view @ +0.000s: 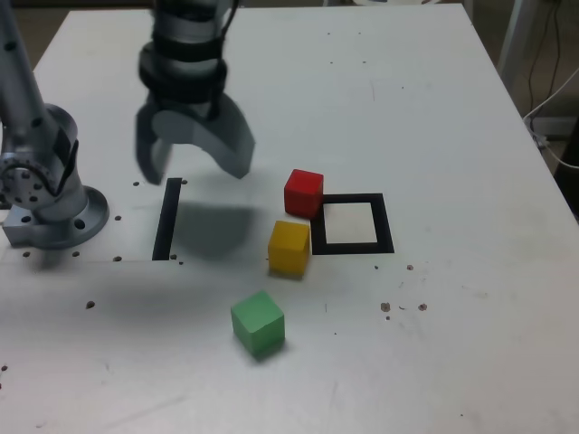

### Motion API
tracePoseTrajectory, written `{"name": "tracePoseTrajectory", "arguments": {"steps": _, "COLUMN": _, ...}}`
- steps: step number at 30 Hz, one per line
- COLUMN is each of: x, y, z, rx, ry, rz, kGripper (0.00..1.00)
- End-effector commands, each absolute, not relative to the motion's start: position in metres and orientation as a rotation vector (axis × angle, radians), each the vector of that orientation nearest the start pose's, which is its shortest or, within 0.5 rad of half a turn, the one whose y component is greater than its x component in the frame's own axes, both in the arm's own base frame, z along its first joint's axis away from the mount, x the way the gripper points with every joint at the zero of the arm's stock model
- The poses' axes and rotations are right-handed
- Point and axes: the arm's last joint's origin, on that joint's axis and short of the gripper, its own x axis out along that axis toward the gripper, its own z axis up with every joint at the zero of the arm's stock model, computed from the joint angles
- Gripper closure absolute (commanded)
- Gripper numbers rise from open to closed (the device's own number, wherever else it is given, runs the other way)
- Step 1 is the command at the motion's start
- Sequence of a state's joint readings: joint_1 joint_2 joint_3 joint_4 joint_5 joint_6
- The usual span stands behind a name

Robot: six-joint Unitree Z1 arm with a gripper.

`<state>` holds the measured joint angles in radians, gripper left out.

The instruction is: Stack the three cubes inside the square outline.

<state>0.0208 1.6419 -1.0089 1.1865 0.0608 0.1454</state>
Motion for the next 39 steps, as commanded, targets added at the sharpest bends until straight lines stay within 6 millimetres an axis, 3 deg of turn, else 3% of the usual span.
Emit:
{"name": "tracePoseTrajectory", "arguments": {"steps": 1, "x": 0.218, "y": 0.005, "z": 0.252, "rx": 0.178, "ry": 1.826, "rz": -0.092, "kGripper": 0.00}}
{"name": "tracePoseTrajectory", "arguments": {"steps": 12, "x": 0.272, "y": 0.000, "z": 0.247, "rx": 0.300, "ry": 1.827, "rz": -0.167, "kGripper": 0.00}}
{"name": "tracePoseTrajectory", "arguments": {"steps": 26, "x": 0.309, "y": 0.002, "z": 0.230, "rx": 0.332, "ry": 1.850, "rz": -0.205, "kGripper": 0.07}}
{"name": "tracePoseTrajectory", "arguments": {"steps": 33, "x": 0.321, "y": 0.002, "z": 0.218, "rx": 0.333, "ry": 1.870, "rz": -0.215, "kGripper": 0.20}}
{"name": "tracePoseTrajectory", "arguments": {"steps": 39, "x": 0.327, "y": 0.003, "z": 0.212, "rx": 0.334, "ry": 1.874, "rz": -0.203, "kGripper": 0.46}}
